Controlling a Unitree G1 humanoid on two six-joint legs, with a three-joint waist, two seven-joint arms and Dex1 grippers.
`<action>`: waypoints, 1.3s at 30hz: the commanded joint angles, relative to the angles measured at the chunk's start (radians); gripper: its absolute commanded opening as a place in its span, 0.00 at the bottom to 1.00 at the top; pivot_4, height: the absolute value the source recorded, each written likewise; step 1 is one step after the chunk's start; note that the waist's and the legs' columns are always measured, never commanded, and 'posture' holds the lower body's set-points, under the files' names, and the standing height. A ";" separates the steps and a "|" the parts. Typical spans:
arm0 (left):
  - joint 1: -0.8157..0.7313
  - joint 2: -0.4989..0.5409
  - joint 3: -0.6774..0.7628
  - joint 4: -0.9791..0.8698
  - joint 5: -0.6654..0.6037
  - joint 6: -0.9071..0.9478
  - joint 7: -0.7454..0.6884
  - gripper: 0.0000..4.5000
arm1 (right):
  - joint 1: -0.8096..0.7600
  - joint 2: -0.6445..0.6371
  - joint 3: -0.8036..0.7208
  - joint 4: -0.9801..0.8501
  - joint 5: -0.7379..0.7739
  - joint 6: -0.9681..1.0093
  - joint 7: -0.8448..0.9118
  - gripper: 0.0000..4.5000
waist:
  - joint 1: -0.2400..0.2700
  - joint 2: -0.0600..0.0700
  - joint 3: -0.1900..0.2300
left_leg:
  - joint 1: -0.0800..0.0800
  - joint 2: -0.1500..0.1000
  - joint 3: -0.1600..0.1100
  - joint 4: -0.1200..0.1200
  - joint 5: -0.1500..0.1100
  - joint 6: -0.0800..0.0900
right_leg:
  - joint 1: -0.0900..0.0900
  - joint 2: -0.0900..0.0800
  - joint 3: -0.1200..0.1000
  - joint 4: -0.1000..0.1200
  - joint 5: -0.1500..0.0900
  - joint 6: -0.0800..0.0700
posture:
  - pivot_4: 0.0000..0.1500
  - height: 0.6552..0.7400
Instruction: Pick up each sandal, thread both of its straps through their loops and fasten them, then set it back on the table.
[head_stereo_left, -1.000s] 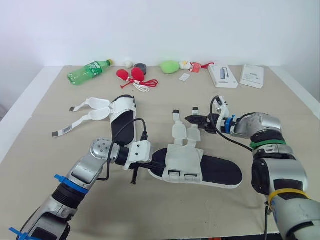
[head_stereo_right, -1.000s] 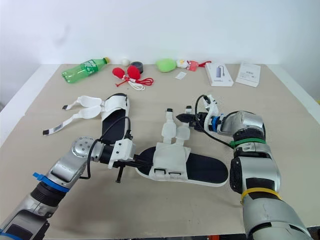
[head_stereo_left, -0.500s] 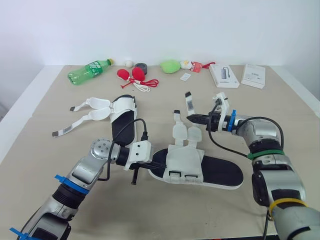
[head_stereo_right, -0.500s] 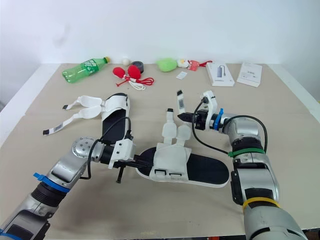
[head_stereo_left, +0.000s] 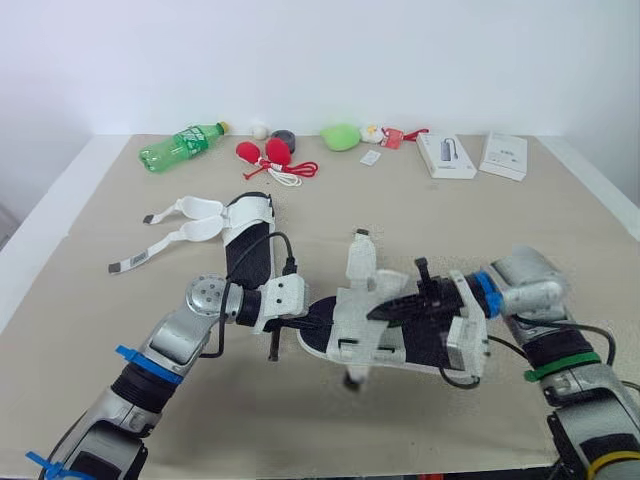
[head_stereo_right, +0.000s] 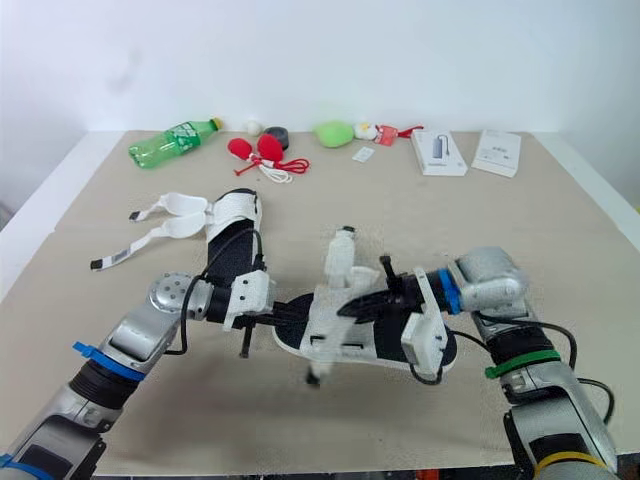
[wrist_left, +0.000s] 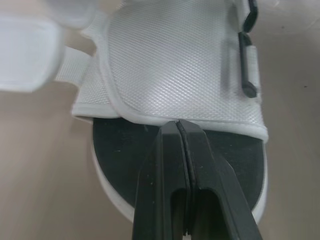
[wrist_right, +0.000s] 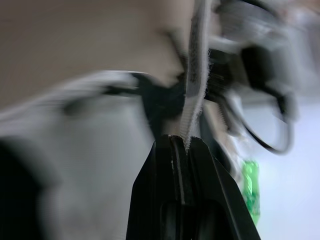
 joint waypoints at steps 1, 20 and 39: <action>-0.015 0.003 0.001 -0.006 0.001 0.003 -0.003 0.00 | -0.059 -0.046 0.089 0.088 -0.008 -0.110 -0.058 0.02 | -0.002 0.000 0.000 | 0.001 0.000 0.002 0.000 0.000 0.000 | 0.000 -0.002 0.000 0.000 0.001 -0.001 | 1.00 1.00; -0.018 -0.001 -0.019 -0.006 0.001 0.015 -0.013 0.00 | 0.373 -0.525 -0.089 -0.584 0.527 0.956 -0.314 0.98 | 0.007 0.003 -0.001 | -0.001 -0.001 -0.002 -0.004 -0.001 -0.001 | 0.000 -0.007 -0.005 0.000 -0.001 -0.011 | 1.00 1.00; -0.038 -0.004 -0.018 0.005 0.013 0.024 -0.007 0.00 | 0.520 -0.451 -0.139 -1.081 1.205 2.152 -1.007 0.98 | 0.008 0.001 -0.001 | -0.009 -0.002 -0.008 -0.002 -0.001 -0.001 | 0.000 -0.008 -0.015 -0.003 -0.008 0.002 | 1.00 1.00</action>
